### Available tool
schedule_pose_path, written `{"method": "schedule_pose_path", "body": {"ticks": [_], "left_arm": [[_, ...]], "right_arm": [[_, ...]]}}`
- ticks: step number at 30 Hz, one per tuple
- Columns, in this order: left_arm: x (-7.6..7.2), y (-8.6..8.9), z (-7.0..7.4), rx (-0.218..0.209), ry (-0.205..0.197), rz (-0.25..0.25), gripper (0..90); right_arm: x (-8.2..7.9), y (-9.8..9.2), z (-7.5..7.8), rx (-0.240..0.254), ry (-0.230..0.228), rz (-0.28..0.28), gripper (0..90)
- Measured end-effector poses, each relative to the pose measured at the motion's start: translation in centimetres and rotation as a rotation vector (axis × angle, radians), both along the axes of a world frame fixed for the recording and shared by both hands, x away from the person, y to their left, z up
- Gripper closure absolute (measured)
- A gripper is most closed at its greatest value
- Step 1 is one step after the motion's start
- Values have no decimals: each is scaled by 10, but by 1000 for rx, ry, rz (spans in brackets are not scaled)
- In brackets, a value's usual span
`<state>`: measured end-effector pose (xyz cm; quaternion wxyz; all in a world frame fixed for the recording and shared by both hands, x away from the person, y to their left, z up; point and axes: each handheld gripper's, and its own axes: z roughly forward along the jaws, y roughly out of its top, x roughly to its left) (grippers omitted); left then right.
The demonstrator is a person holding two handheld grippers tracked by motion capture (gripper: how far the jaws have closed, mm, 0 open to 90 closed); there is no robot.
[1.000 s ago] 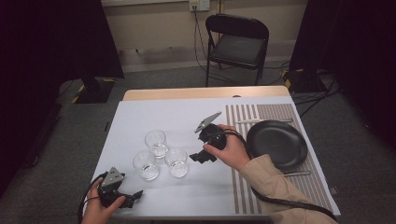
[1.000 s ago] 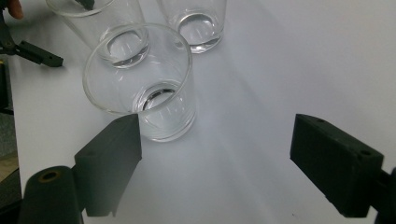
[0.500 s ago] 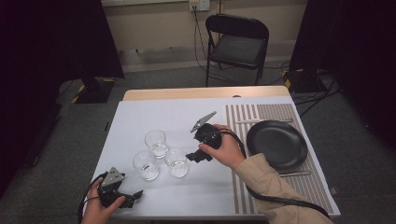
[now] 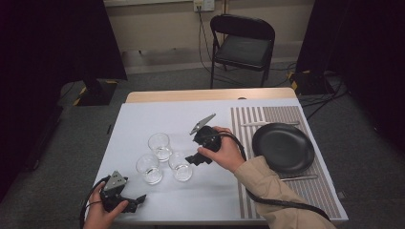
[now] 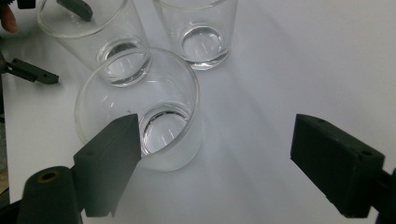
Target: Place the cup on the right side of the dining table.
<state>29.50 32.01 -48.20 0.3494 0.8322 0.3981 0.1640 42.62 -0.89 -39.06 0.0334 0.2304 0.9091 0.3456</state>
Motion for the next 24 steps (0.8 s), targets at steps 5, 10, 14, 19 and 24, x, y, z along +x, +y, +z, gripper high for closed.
{"method": "schedule_pose_path", "body": {"ticks": [5, 10, 14, 19, 24], "left_arm": [[0, 0, 0, 0, 0, 1, 0], [0, 0, 0, 2, 1, -2, 0], [0, 0, 0, 0, 0, 0, 0], [0, 0, 0, 2, 0, 0, 0], [0, 0, 0, 3, -1, -2, 0]], "right_arm": [[0, 3, -3, -12, -4, -5, 162], [1, 9, -7, -26, -12, -1, 166], [1, 13, -9, -39, -19, -3, 166], [2, 17, -11, -53, -30, 2, 177], [3, 18, -13, -56, -32, 6, 209]]}}
